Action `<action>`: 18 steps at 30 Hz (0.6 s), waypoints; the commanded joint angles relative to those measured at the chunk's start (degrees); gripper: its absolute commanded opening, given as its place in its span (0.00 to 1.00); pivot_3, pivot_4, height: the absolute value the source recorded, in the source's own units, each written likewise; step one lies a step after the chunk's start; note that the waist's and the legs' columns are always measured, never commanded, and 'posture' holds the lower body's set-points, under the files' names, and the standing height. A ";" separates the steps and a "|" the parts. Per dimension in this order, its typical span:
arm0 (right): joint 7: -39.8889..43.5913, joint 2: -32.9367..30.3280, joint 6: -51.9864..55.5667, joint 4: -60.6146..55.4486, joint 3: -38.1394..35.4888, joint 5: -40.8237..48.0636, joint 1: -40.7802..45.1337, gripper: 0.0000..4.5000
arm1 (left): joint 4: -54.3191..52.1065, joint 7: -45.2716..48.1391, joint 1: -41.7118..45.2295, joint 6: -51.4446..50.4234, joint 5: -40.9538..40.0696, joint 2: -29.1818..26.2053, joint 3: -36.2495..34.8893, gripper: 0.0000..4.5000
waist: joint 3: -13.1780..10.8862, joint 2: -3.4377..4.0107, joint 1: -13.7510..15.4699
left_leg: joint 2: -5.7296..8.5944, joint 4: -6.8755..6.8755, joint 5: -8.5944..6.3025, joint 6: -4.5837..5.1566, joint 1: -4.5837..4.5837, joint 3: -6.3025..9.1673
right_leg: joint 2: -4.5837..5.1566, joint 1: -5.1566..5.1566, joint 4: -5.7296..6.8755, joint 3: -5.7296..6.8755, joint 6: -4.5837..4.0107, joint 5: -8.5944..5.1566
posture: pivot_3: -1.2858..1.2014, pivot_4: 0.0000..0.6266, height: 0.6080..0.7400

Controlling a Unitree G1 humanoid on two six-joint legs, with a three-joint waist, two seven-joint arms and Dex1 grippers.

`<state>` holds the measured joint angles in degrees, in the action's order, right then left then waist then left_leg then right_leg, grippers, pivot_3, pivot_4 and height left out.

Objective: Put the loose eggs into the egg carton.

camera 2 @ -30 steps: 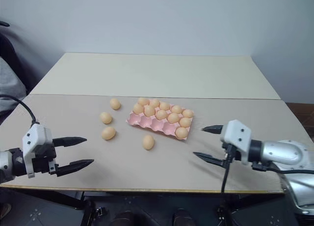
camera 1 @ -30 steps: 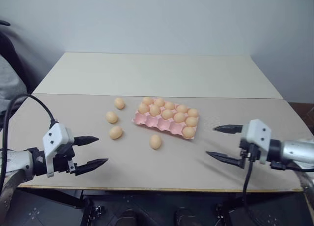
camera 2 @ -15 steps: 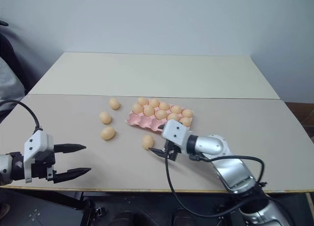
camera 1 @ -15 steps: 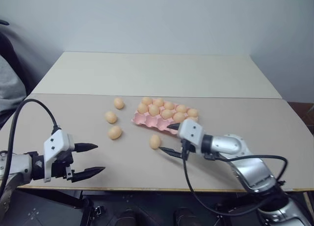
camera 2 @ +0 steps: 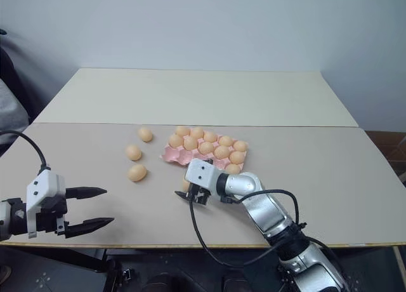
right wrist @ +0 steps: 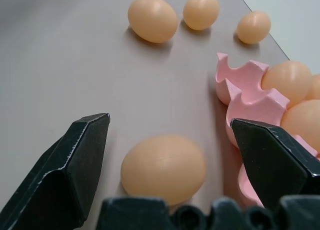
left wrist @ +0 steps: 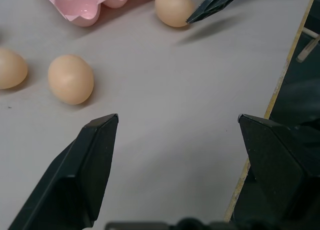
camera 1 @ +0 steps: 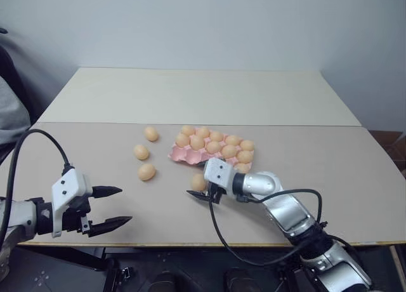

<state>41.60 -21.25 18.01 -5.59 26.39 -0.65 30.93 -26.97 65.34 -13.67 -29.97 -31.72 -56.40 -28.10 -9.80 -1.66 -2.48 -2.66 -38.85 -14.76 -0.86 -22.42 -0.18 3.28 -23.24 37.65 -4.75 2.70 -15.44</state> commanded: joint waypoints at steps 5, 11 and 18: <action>0.74 2.04 -4.32 5.35 0.80 -2.97 0.97 1.00 | -1.89 0.12 0.17 0.06 -0.78 -0.85 -2.35 0.92 | 0.00 0.00 -0.08 | -0.01 0.00 0.00 0.00 0.02 0.00 | -0.01 0.00 0.03 0.00 -0.01 0.00 | 0.52 0.24 1.00; 0.58 2.51 -5.49 7.37 -0.01 -3.73 0.76 1.00 | -1.79 0.13 0.36 0.03 -0.73 -1.01 -2.34 0.92 | 0.00 0.00 -0.11 | -0.01 0.00 0.00 0.00 0.01 0.00 | -0.01 0.00 0.03 0.00 -0.02 0.00 | 0.52 0.24 1.00; -0.75 3.35 -5.95 7.56 -0.58 -4.53 0.41 0.64 | -1.59 0.14 0.63 0.18 -0.73 -0.96 -2.05 0.93 | 0.00 0.00 -0.12 | -0.02 0.00 0.00 0.00 0.02 0.00 | -0.01 0.00 0.03 0.00 -0.02 0.00 | 0.52 0.24 1.00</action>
<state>41.13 -18.26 13.73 2.87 27.19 -5.11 30.97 -27.55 65.35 -13.56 -30.16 -31.73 -56.72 -28.34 -9.80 -1.66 -2.60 -2.68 -38.85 -14.76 -0.86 -22.41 -0.18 3.27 -23.24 37.68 -4.75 2.68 -15.44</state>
